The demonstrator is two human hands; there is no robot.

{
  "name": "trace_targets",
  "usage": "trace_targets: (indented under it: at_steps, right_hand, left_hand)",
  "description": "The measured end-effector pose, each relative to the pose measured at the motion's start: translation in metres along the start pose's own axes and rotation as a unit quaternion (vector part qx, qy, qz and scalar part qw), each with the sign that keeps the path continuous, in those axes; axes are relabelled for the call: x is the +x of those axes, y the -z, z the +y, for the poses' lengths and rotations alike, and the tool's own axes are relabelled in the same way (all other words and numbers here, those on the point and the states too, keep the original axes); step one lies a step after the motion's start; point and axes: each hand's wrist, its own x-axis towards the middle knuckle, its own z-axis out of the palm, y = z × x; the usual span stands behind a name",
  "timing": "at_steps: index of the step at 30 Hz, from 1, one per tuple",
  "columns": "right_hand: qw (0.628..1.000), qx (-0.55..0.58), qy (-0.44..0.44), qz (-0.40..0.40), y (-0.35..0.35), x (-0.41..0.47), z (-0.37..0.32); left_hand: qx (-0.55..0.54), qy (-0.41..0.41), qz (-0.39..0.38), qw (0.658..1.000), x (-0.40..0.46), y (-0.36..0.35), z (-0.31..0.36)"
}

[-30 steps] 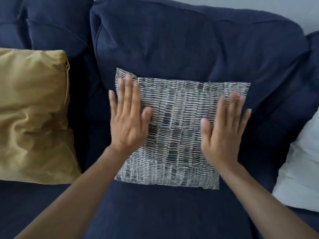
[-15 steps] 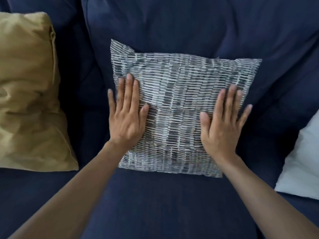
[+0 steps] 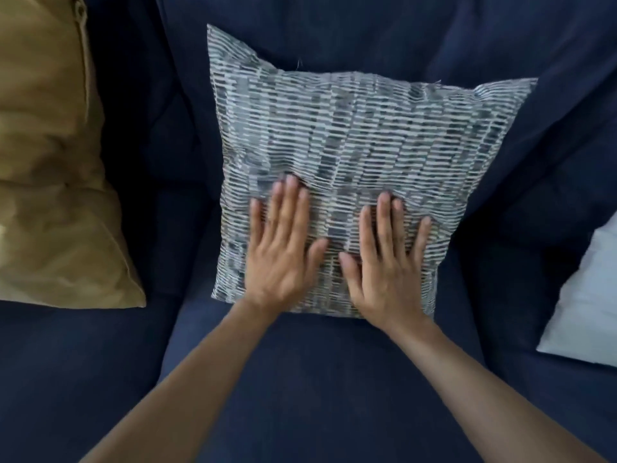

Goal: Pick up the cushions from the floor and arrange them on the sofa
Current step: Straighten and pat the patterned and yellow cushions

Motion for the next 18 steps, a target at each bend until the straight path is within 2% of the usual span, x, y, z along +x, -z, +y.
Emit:
trace_targets:
  at_steps: [3,6,8,10,14,16,18]
  right_hand:
    - [0.999,-0.022,-0.035,0.005,-0.003,-0.008,0.024]
    - [0.992,-0.017,-0.126,0.018,0.006,-0.023,0.043]
    - [0.985,0.007,-0.169,0.034,0.018,-0.029,0.043]
    - [0.99,0.046,-0.132,0.033,0.026,-0.034,0.026]
    - [0.997,0.066,0.026,0.004,0.007,-0.044,-0.024]
    - [0.998,0.054,0.026,0.0,-0.007,-0.044,-0.028]
    - [0.999,0.035,0.004,-0.004,-0.014,-0.041,-0.016]
  left_hand:
    - [0.014,0.071,-0.008,0.997,-0.007,0.002,-0.032]
    - [-0.002,0.155,-0.005,0.988,-0.017,0.014,-0.049]
    - [-0.004,0.182,0.014,0.983,-0.021,0.026,-0.05]
    - [-0.029,0.172,0.031,0.984,-0.018,0.033,-0.032]
    - [-0.09,0.092,0.022,0.991,-0.014,0.019,0.037]
    - [-0.079,0.088,0.011,0.993,-0.021,0.003,0.05]
    - [-0.04,0.123,0.006,0.992,-0.031,-0.009,0.035]
